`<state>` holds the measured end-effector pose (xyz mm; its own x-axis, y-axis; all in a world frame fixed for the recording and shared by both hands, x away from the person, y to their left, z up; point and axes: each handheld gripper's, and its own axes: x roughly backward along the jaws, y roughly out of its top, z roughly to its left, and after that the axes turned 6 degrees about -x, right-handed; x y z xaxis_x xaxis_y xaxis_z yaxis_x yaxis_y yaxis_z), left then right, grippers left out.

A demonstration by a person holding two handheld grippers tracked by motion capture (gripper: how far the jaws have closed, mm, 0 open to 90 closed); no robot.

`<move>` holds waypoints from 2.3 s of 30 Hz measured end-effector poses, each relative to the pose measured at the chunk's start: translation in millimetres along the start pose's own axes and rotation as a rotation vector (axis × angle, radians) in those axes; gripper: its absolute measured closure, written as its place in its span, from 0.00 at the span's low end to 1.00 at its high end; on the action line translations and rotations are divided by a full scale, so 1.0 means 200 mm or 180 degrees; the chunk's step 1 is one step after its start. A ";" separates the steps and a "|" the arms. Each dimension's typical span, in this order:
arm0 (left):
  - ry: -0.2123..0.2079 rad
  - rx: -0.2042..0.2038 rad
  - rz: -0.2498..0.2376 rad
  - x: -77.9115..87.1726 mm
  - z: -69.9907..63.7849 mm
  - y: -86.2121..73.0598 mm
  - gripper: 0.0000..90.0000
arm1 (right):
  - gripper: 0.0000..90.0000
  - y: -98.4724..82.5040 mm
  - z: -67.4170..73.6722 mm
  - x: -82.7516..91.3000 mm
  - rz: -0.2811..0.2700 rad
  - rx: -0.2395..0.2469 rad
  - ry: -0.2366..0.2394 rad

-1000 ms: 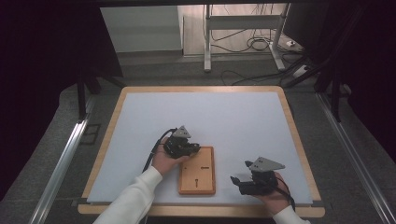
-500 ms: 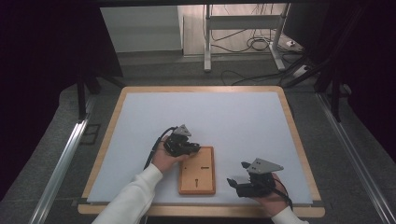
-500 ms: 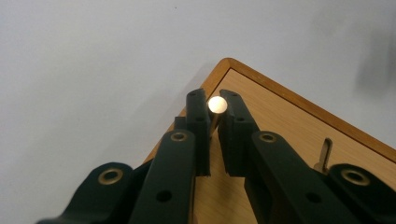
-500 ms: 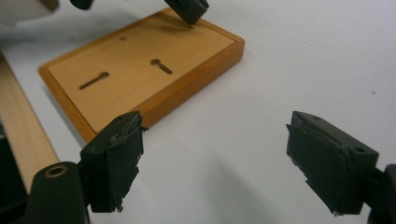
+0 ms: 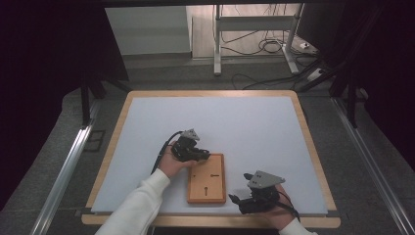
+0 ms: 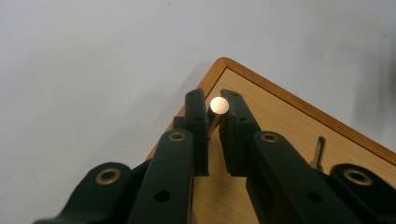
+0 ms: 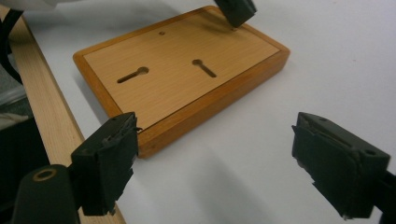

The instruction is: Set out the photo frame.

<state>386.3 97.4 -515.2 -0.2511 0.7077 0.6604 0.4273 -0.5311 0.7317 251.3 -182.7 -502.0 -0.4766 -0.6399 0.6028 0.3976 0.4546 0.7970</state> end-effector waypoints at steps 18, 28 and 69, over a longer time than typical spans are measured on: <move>-0.0238 0.0172 0.0061 0.00 0.07 0.02 0.92 | 0.11 0.07 0.22 -0.16 0.0223 0.0703 -0.0124; -0.0285 0.0248 0.0073 0.00 0.08 0.02 0.92 | 0.11 0.08 0.29 -0.29 0.0386 0.1128 -0.0465; 0.0772 0.0149 -0.0174 0.38 -0.02 -0.28 0.40 | 0.53 0.24 0.28 -0.18 0.0005 0.1537 -0.0695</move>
<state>339.7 179.3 -504.7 -0.4735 0.5994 0.6454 0.4457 -0.4690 0.7625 243.9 -103.2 -483.0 -0.6489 -0.5187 0.5568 0.0164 0.7220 0.6917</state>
